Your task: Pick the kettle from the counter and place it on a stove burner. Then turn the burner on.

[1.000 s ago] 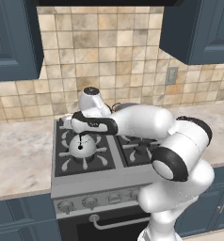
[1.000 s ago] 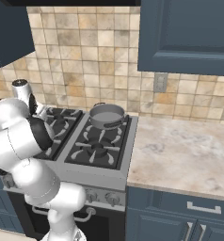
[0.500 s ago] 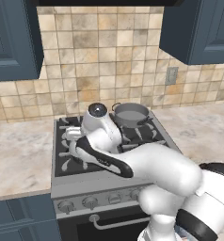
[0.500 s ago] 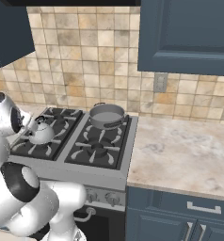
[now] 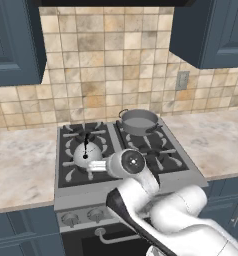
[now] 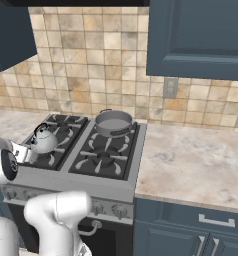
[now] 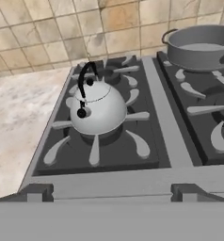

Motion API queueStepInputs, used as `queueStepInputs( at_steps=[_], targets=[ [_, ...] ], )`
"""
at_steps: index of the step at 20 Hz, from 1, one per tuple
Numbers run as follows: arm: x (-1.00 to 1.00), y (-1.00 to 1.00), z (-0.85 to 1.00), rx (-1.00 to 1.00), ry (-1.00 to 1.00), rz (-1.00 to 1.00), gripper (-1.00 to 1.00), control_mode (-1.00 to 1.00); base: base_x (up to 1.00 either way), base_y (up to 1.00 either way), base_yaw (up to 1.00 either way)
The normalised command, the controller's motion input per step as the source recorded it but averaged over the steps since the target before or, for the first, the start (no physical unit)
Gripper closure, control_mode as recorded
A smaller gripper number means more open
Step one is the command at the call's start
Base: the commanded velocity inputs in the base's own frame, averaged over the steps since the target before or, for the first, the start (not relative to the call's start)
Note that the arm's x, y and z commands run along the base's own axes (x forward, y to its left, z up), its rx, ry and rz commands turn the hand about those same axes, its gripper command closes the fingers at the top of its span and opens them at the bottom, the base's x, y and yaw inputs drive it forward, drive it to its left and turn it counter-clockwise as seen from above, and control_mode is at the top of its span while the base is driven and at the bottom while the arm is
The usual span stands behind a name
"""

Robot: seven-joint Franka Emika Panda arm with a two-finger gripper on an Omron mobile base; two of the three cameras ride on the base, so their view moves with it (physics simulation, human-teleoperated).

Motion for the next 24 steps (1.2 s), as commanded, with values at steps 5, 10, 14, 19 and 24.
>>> queueStepInputs(
  at_steps=[5,10,14,19,24],
  targets=[
    [-1.0,-0.2,-0.16,0.0,-0.19,0.0,-1.0,-1.0,0.0,0.0,0.0],
    [-1.0,0.01,-0.19,-0.02,-0.15,0.08,-1.0,-1.0,0.0,0.0,0.0],
    [-0.99,0.3,-0.26,-0.1,-0.12,0.19,-1.0,-1.0,0.0,0.0,0.0],
    [-0.5,0.2,-0.31,-0.09,-0.1,0.16,-1.0,-1.0,0.0,0.0,0.0],
    [0.0,0.0,-0.04,0.0,0.0,0.0,-1.0,-1.0,0.0,0.0,0.0]
  ],
)
